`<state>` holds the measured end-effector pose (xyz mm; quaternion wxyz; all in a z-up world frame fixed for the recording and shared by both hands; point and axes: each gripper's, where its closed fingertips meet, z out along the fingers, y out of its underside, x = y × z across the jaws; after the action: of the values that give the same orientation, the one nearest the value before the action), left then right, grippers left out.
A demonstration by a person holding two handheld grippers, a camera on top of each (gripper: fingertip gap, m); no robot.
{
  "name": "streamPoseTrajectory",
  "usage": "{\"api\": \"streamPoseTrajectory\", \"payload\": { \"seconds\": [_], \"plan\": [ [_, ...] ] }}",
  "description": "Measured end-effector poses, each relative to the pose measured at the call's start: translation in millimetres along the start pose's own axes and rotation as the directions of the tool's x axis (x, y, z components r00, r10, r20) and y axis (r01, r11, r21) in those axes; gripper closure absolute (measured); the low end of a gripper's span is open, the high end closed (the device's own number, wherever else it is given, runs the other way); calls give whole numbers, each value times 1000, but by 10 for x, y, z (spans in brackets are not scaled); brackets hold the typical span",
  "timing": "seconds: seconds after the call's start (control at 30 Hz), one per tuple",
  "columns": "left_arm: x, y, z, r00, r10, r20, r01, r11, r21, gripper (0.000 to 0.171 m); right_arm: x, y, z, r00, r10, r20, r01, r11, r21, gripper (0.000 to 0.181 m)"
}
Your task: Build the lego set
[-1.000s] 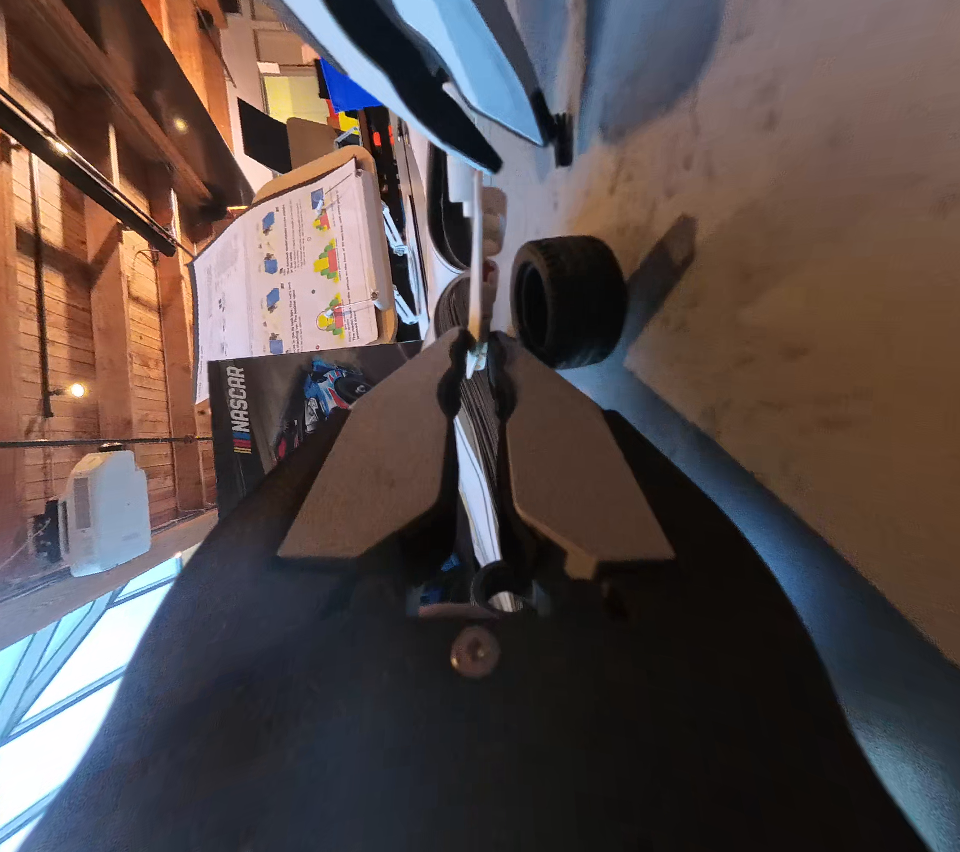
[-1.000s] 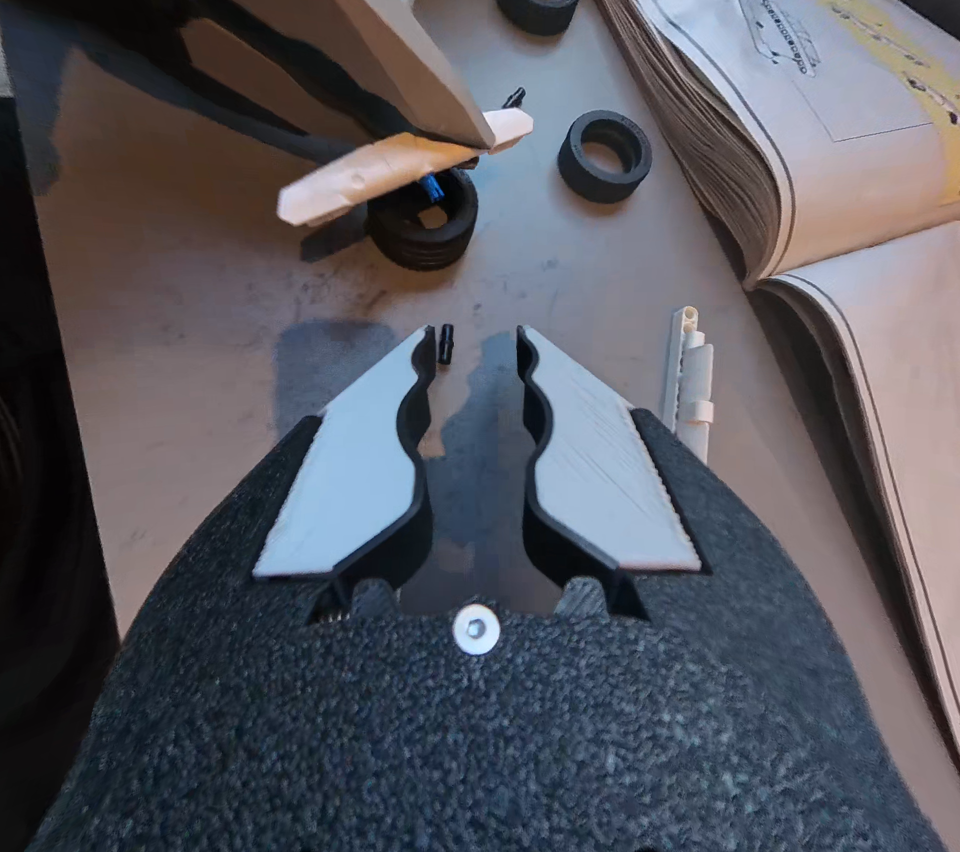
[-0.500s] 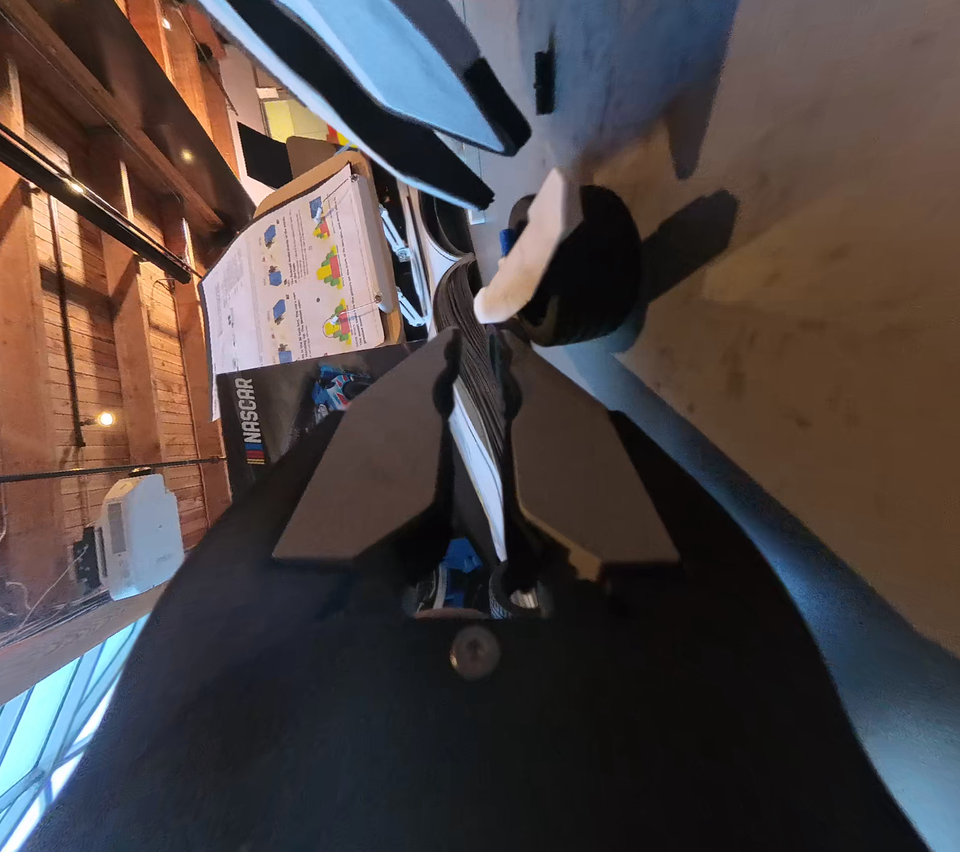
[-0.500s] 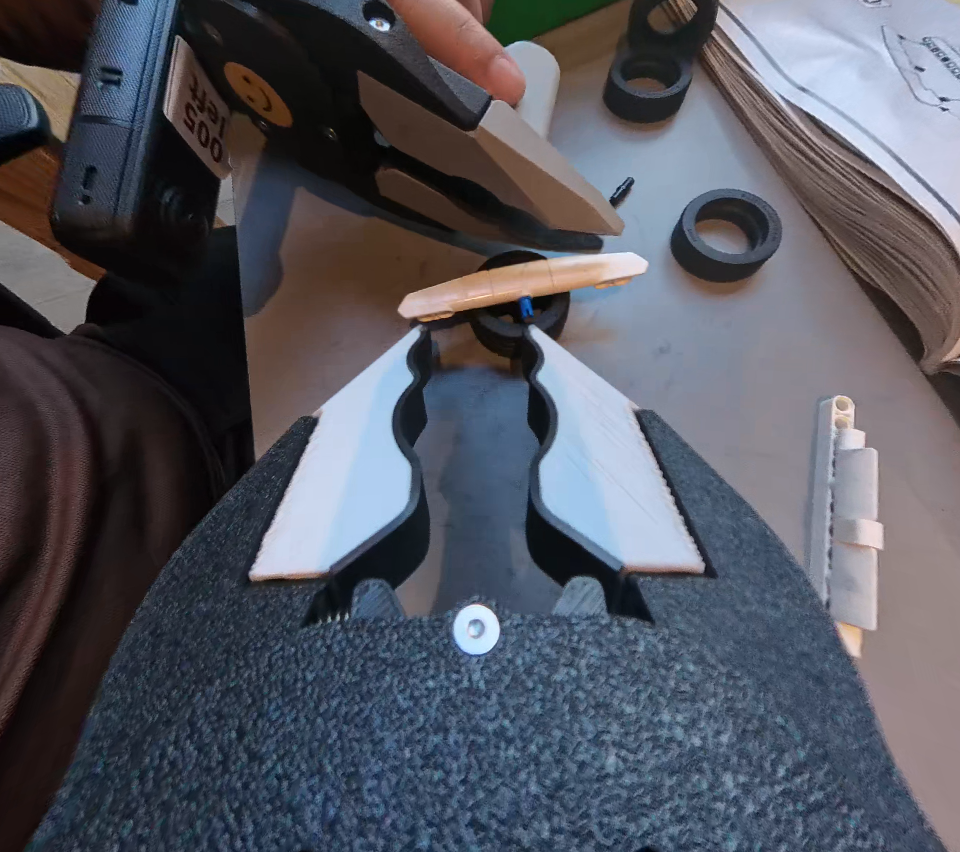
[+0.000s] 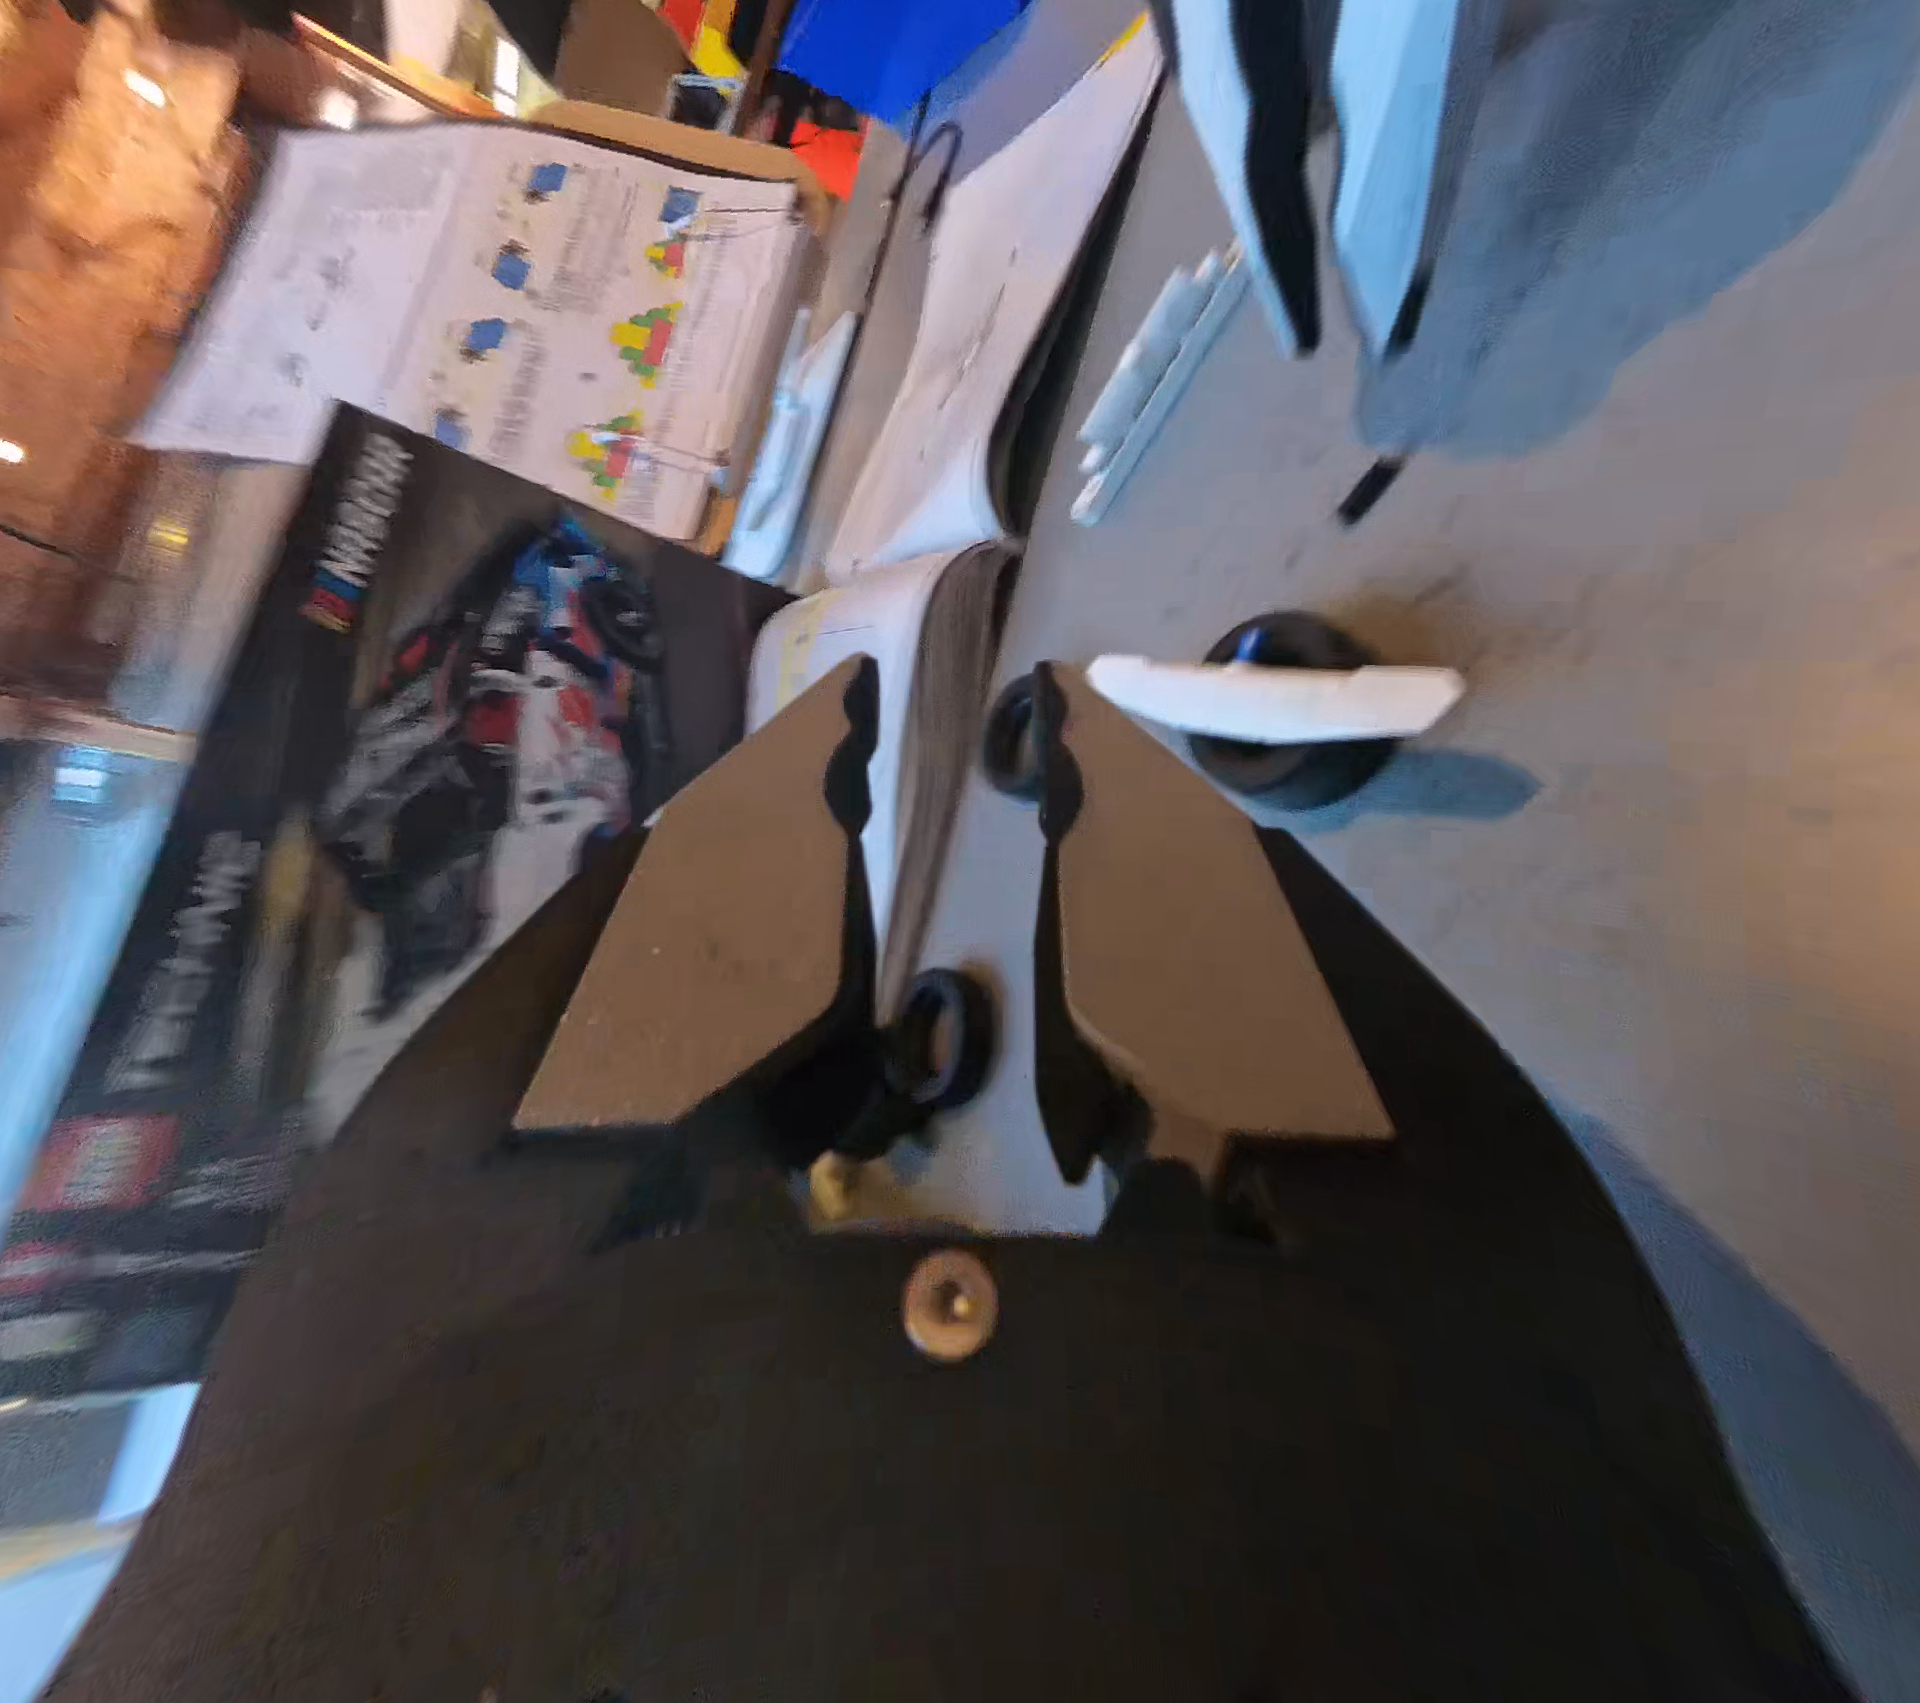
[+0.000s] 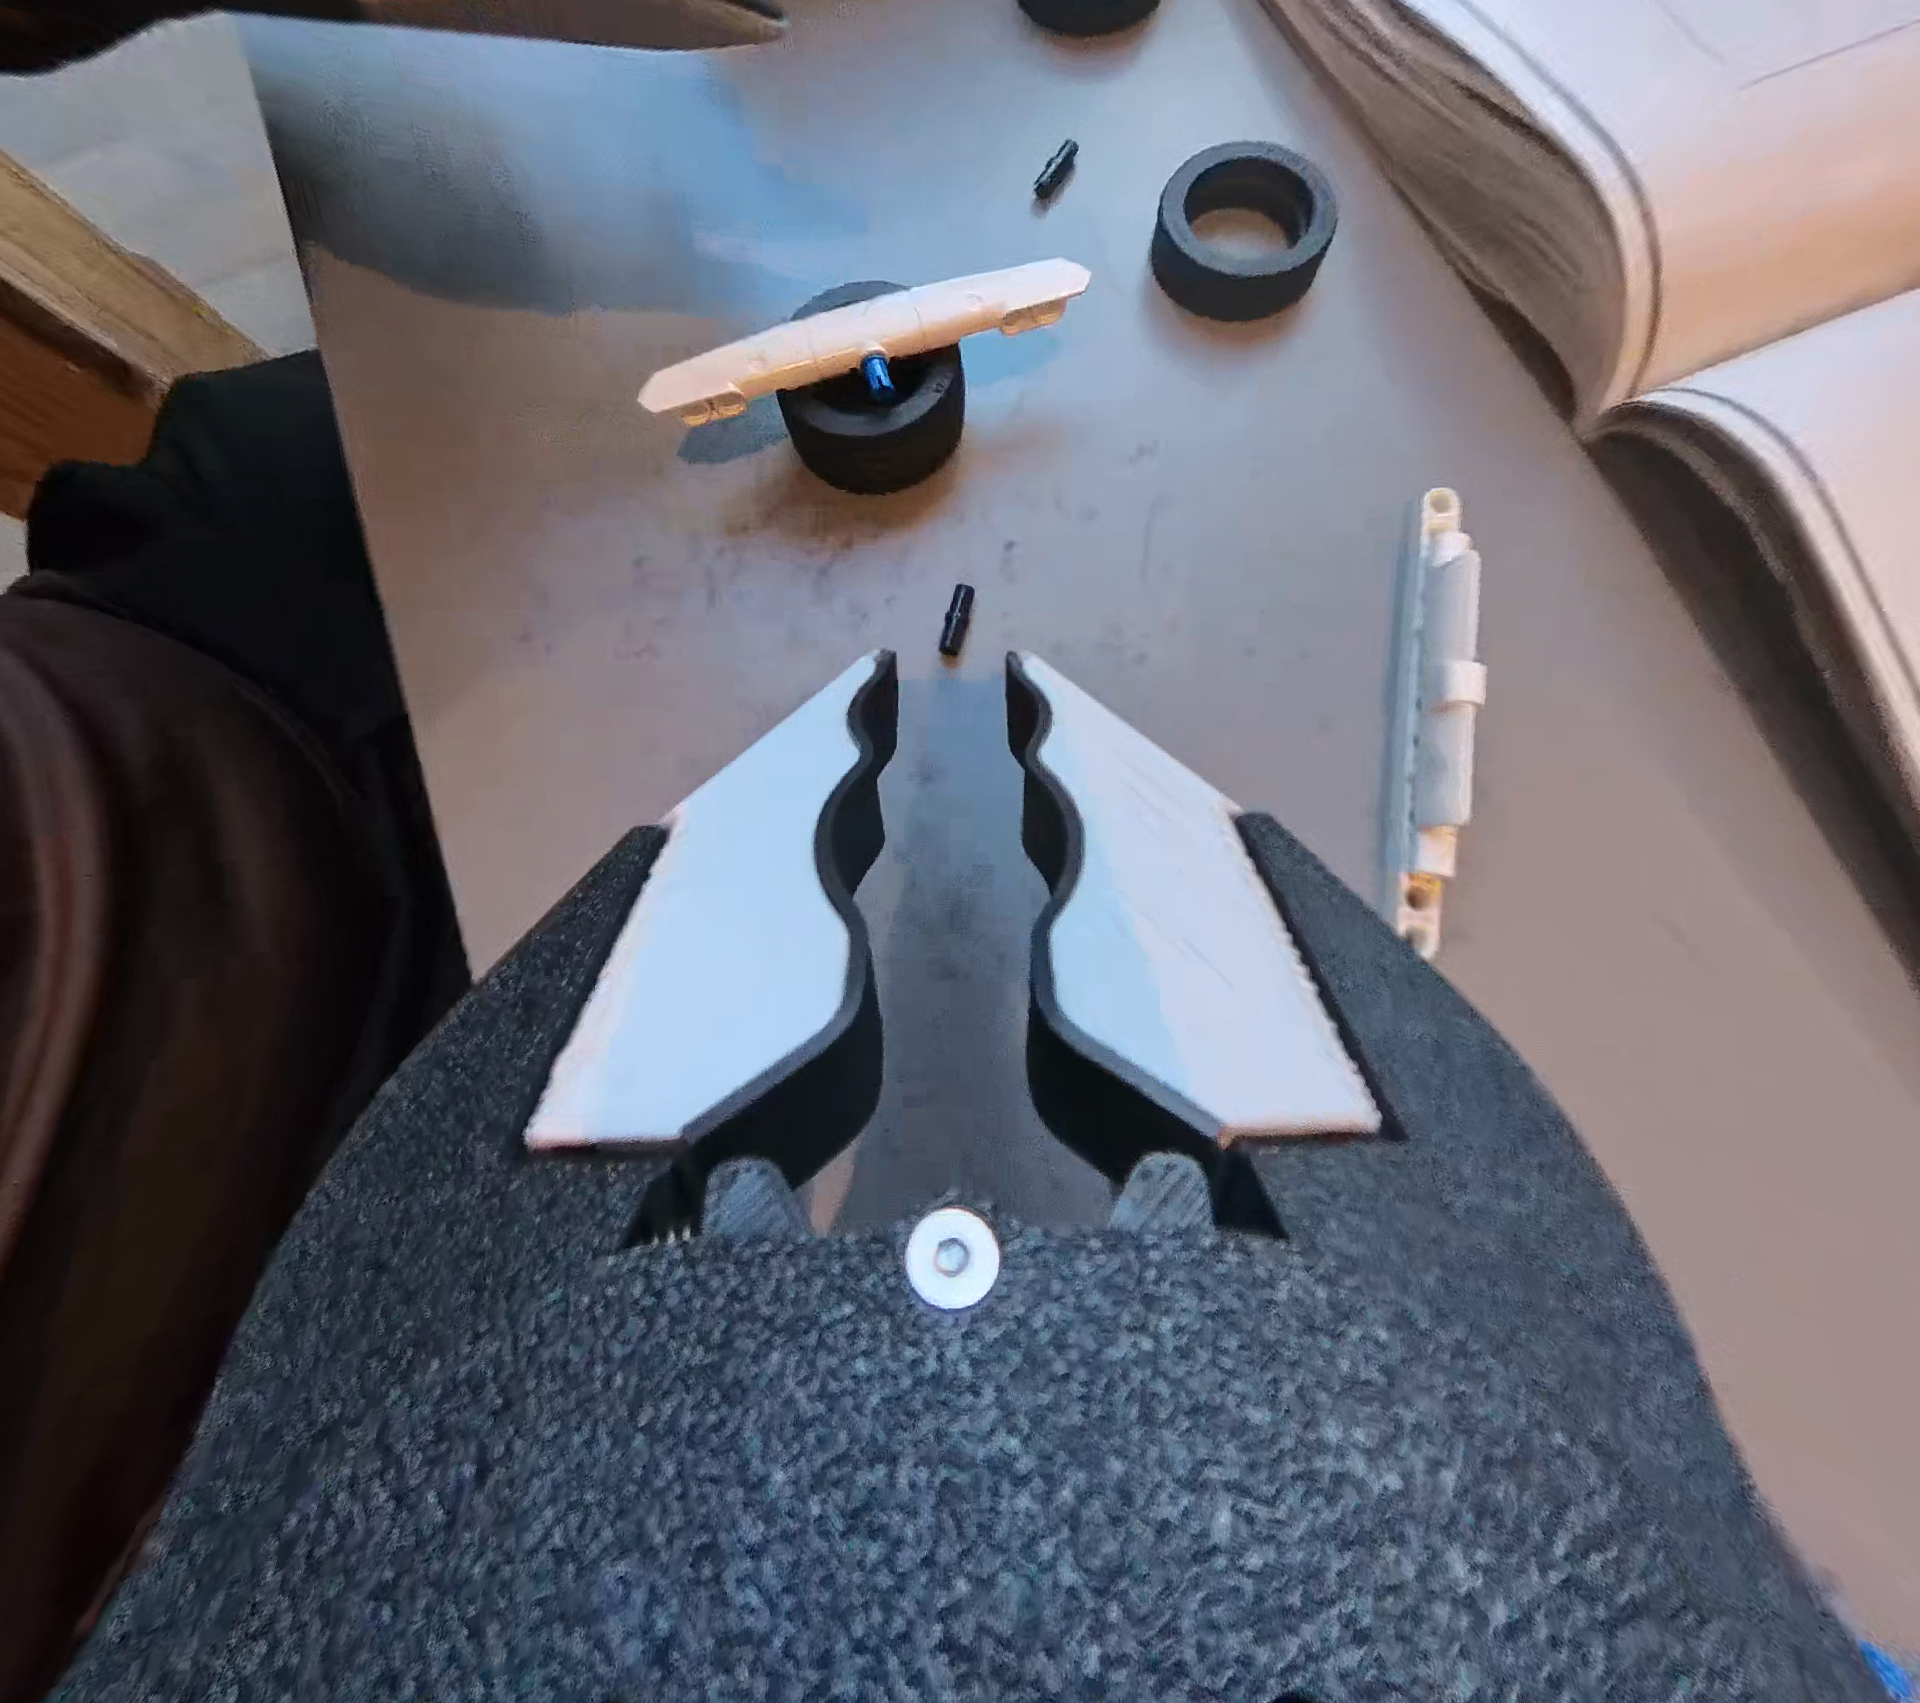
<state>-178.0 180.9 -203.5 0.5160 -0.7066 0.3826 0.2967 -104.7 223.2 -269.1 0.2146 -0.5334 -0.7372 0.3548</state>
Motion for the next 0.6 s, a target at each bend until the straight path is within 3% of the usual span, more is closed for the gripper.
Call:
{"api": "streamPoseTrajectory", "payload": {
  "seconds": [0.13,0.23,0.4,0.53,0.6],
  "plan": [
    [228,-159,-15,929,-279,-244,292,956,19,134,3,83,247,1000,4,-9,-5,997,-79,160],
    [351,-213,5,883,-343,-321,368,929,20,135,-37,94,338,999,6,32,-3,996,-91,175],
    [516,-223,115,934,-173,-314,188,982,18,140,-66,31,321,997,12,73,-9,999,-42,177],
    [628,-203,234,953,-3,-304,5,1000,5,141,-249,-181,154,977,36,208,-50,997,64,177],
    [649,-223,263,952,67,-298,-65,998,17,150,-300,-242,93,969,47,244,-69,994,85,177]
  ]
}}
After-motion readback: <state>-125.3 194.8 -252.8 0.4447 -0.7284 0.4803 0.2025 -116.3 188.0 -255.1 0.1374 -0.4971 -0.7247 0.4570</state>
